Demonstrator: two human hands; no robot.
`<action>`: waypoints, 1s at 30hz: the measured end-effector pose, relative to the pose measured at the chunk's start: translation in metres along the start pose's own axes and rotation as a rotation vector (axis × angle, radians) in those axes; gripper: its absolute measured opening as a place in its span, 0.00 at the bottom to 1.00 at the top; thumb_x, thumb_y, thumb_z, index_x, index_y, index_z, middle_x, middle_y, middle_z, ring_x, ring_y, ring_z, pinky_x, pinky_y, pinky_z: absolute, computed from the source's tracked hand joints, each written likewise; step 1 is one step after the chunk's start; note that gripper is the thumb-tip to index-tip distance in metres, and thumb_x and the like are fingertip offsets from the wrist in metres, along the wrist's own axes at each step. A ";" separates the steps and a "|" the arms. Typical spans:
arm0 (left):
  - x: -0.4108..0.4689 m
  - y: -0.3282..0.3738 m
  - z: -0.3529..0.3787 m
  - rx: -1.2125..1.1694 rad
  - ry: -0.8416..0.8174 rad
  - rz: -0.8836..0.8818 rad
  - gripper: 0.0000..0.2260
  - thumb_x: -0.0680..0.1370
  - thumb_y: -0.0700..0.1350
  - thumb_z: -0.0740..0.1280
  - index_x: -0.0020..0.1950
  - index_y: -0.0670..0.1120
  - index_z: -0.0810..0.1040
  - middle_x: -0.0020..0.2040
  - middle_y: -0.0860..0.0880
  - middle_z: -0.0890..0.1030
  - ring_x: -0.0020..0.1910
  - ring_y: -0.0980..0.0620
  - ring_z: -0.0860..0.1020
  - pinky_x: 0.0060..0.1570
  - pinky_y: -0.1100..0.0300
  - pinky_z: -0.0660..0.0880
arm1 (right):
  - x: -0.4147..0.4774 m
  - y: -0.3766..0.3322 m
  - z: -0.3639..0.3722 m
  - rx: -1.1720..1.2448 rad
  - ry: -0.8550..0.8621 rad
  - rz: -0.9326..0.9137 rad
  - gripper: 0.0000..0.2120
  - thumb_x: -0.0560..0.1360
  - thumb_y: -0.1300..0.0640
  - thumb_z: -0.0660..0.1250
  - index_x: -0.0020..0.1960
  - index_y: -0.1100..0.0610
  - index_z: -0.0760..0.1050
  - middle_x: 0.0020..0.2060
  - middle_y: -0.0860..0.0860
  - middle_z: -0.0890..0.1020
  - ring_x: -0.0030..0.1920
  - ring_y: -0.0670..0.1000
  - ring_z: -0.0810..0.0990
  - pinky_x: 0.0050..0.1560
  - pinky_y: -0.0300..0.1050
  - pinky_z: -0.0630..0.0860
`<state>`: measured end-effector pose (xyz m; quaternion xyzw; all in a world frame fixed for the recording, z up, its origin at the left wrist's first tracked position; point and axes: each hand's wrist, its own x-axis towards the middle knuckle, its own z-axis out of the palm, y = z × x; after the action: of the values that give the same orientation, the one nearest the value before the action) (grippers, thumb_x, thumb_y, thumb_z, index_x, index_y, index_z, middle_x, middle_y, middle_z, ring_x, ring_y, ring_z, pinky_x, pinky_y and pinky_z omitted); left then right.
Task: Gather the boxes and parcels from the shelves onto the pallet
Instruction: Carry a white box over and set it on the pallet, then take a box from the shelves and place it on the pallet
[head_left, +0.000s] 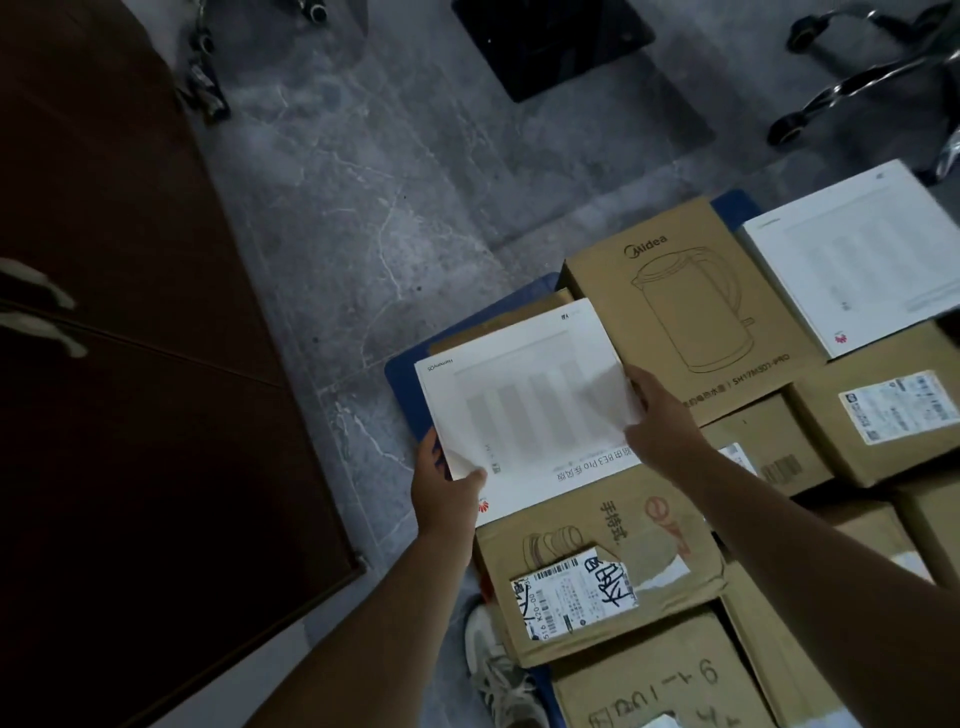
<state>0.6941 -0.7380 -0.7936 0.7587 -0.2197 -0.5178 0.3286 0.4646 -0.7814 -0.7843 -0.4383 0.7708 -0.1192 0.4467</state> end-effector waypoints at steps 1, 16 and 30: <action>-0.004 0.004 0.002 0.040 -0.011 0.020 0.34 0.71 0.29 0.71 0.72 0.50 0.68 0.67 0.49 0.75 0.60 0.50 0.76 0.40 0.66 0.80 | -0.006 0.001 0.000 -0.017 -0.005 -0.008 0.37 0.69 0.74 0.59 0.75 0.51 0.60 0.61 0.56 0.74 0.55 0.57 0.74 0.47 0.45 0.75; -0.186 0.206 0.046 0.421 -0.217 0.577 0.32 0.77 0.45 0.70 0.77 0.45 0.60 0.76 0.47 0.61 0.74 0.48 0.63 0.70 0.54 0.65 | -0.162 -0.133 -0.177 -0.183 0.121 -0.429 0.28 0.78 0.61 0.63 0.76 0.57 0.60 0.73 0.55 0.66 0.72 0.55 0.66 0.70 0.45 0.62; -0.562 0.456 0.004 0.666 -0.320 1.244 0.32 0.78 0.51 0.68 0.78 0.49 0.57 0.77 0.52 0.56 0.75 0.51 0.59 0.69 0.62 0.59 | -0.507 -0.210 -0.500 0.045 0.540 -0.586 0.29 0.74 0.60 0.69 0.73 0.60 0.65 0.70 0.56 0.71 0.69 0.56 0.70 0.67 0.46 0.68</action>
<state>0.4870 -0.6741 -0.1029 0.4679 -0.8024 -0.2451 0.2778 0.2969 -0.6121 -0.0811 -0.5826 0.7000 -0.3694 0.1844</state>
